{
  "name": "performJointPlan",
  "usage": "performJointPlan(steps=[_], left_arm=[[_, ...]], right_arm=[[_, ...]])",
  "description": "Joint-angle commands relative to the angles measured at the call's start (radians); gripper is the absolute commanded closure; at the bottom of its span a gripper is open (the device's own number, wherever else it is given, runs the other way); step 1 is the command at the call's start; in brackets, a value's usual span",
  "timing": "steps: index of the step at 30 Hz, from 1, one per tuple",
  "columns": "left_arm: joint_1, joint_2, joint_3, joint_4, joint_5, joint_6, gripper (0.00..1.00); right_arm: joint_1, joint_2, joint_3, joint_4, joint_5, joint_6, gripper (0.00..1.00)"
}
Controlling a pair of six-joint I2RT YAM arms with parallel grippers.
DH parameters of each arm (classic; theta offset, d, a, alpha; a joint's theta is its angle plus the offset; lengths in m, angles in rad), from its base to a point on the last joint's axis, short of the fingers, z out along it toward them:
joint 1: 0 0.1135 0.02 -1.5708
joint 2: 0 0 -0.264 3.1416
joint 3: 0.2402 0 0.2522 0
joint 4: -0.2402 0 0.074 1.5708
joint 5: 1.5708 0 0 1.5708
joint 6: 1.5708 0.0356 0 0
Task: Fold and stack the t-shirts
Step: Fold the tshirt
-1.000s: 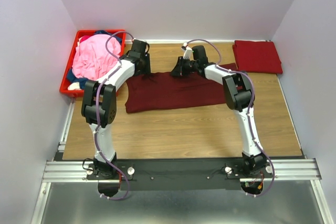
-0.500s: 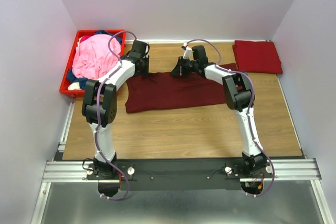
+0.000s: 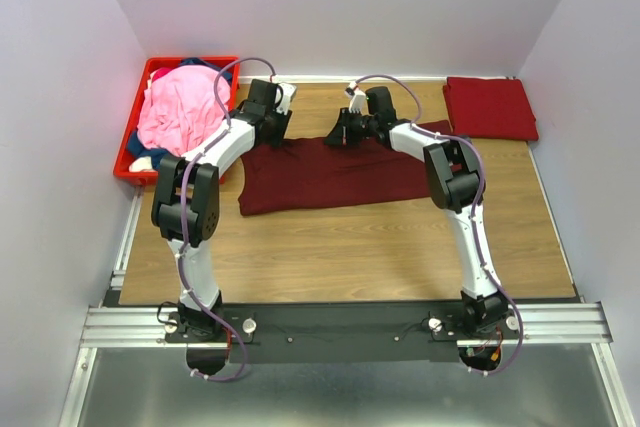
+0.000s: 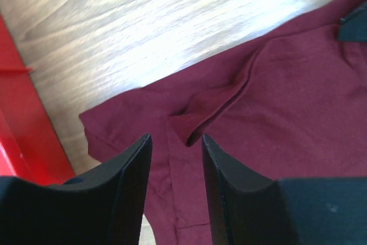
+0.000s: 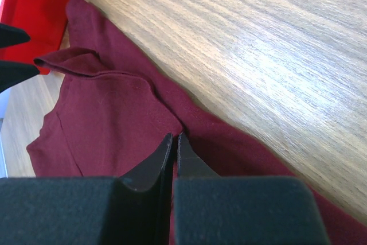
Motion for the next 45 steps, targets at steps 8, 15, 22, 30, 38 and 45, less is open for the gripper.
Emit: performJointPlan(steps=[8,15,22,30,38,45], left_arm=[[0.002,-0.025,-0.003,0.038,0.074,0.087,0.52],[0.002,0.003,0.022,0.035,0.098,0.095,0.75],[0.003,0.011,0.005,0.038,0.107,0.098,0.76],[0.002,0.041,0.015,0.032,0.097,0.093,0.75],[0.003,0.022,0.020,0.028,0.075,0.089,0.96],[0.002,-0.017,-0.011,0.033,0.061,0.081,1.00]], right_arm=[[0.008,0.034,0.016,0.001,-0.023,-0.003,0.91],[0.010,0.031,0.019,0.000,-0.018,-0.004,0.91],[0.008,0.029,0.022,0.000,-0.023,-0.001,0.91],[0.010,0.025,0.017,0.001,-0.021,-0.004,0.91],[0.010,0.020,0.017,0.000,-0.028,-0.011,0.91],[0.010,-0.032,-0.026,-0.002,-0.017,-0.041,0.99]])
